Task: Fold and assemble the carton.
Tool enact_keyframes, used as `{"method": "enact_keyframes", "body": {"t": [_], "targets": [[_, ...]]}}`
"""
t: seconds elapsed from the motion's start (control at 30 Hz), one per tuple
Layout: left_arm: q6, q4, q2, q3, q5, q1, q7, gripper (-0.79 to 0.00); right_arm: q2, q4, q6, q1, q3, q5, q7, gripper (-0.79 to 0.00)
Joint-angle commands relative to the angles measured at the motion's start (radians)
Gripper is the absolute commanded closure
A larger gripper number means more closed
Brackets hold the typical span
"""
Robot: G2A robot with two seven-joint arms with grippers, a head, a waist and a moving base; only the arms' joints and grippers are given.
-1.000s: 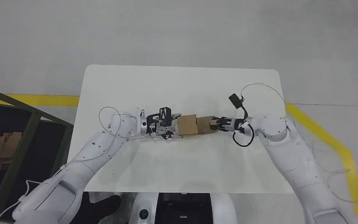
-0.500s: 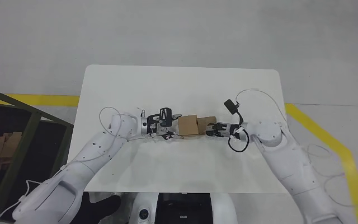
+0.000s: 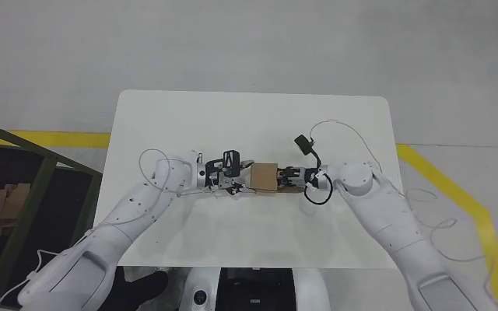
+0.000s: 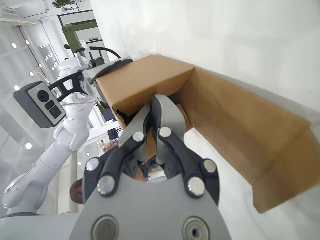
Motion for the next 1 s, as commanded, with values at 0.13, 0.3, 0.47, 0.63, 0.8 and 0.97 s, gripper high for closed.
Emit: {"method": "enact_keyframes", "body": {"t": [0.13, 0.3, 0.47, 0.63, 0.8, 0.97], "targets": [[-0.001, 0.003, -0.002, 0.005, 0.0, -0.002, 0.0, -0.52, -0.006, 0.047, -0.039, 0.013, 0.001, 0.02, 0.004, 0.0], [0.004, 0.007, -0.003, 0.005, 0.0, -0.003, 0.002, -0.52, 0.001, 0.039, -0.051, 0.01, 0.021, 0.01, 0.023, 0.0], [0.004, 0.011, -0.002, 0.001, 0.0, -0.004, 0.008, -0.526, 0.025, -0.003, -0.04, -0.02, 0.074, -0.018, 0.033, 0.0], [0.004, 0.009, 0.002, -0.01, -0.003, -0.002, 0.017, -0.526, 0.063, -0.083, -0.015, -0.097, 0.179, -0.049, 0.006, 0.0], [0.0, 0.002, 0.006, -0.019, -0.004, 0.003, 0.02, -0.526, 0.103, -0.191, 0.049, -0.21, 0.302, -0.1, -0.043, 0.0], [-0.008, -0.004, 0.01, -0.026, -0.01, 0.008, 0.028, -0.52, 0.127, -0.273, 0.154, -0.296, 0.372, -0.178, -0.093, 0.0]]}}
